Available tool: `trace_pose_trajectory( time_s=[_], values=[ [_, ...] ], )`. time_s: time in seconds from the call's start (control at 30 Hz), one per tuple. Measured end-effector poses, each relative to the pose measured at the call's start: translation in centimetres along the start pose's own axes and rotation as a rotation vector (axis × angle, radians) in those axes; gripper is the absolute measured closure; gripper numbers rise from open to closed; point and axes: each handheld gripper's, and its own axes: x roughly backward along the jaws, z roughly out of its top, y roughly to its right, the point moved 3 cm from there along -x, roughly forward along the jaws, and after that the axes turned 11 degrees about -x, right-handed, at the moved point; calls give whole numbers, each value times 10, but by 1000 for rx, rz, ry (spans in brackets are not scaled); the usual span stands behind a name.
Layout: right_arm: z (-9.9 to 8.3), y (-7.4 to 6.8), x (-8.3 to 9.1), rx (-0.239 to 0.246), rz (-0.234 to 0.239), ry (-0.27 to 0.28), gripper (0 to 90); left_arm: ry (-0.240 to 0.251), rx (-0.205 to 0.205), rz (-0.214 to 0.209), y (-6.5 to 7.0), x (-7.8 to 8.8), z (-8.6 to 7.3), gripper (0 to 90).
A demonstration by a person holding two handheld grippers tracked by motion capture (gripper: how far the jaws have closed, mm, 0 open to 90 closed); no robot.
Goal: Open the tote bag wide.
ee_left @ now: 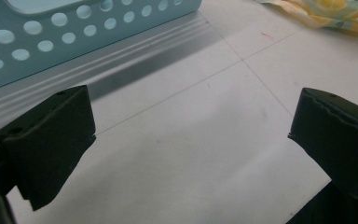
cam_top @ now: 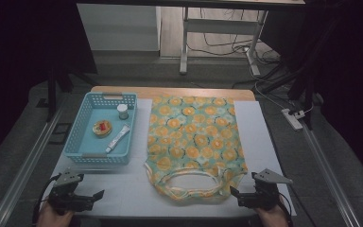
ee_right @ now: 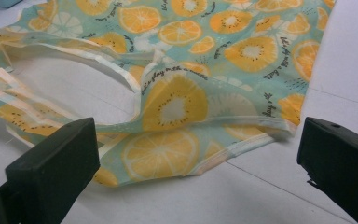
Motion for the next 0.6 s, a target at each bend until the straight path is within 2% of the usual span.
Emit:
trace_pose_trajectory(
  time_s=[0.07, 0.33, 0.6],
  values=[
    [0, 0, 0, 1, 2, -2, 0, -9, -3, 12, 0, 0, -1, 2],
    [0, 0, 0, -2, 3, 0, 0, -12, 10, 0, -1, -1, 0, 3],
    [0, -3, 1, 18, 11, -2, 0, -18, 13, -14, -2, -2, 0, 3]
  ],
)
